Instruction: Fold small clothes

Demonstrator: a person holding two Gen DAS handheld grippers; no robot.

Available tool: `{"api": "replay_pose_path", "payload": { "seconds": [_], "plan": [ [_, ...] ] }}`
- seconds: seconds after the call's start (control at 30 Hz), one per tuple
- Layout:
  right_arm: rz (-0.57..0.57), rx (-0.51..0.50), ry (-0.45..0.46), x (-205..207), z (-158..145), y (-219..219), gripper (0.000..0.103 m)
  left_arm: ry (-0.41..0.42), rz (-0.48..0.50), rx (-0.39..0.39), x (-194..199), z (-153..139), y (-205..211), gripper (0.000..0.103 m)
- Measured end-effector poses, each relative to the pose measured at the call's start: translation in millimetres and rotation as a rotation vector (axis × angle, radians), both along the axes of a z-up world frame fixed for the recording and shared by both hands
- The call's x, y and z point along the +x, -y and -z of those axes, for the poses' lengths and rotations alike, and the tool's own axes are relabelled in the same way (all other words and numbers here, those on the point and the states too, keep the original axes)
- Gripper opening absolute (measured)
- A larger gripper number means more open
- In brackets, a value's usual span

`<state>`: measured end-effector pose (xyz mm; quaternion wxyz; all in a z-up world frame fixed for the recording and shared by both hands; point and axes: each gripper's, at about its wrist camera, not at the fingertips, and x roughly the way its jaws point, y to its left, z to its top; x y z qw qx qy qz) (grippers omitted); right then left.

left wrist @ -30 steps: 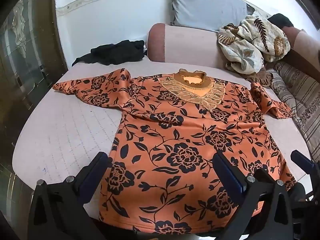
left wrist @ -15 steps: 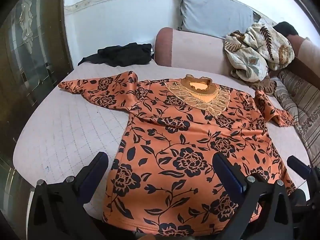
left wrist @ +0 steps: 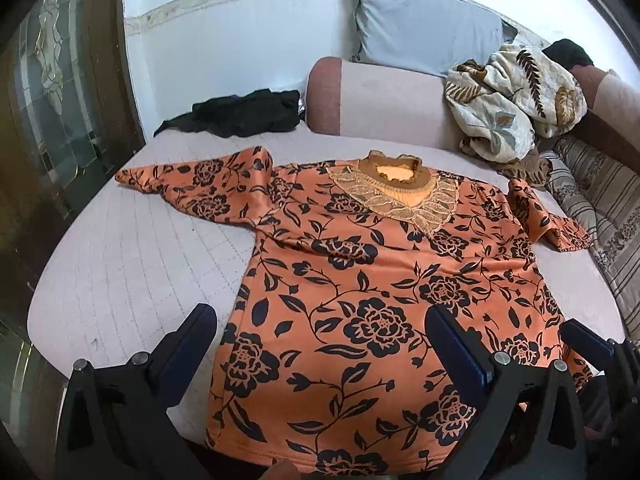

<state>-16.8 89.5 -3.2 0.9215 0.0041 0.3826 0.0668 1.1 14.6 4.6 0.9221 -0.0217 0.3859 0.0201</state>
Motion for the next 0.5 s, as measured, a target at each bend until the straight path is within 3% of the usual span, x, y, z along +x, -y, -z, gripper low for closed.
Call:
{"api": "replay_pose_path", "payload": {
  "seconds": [0.5],
  "plan": [
    [0.176, 0.003, -0.047, 18, 10, 50, 0.103, -0.032, -0.028, 0.029, 6, 3, -3, 0.103]
  ]
}}
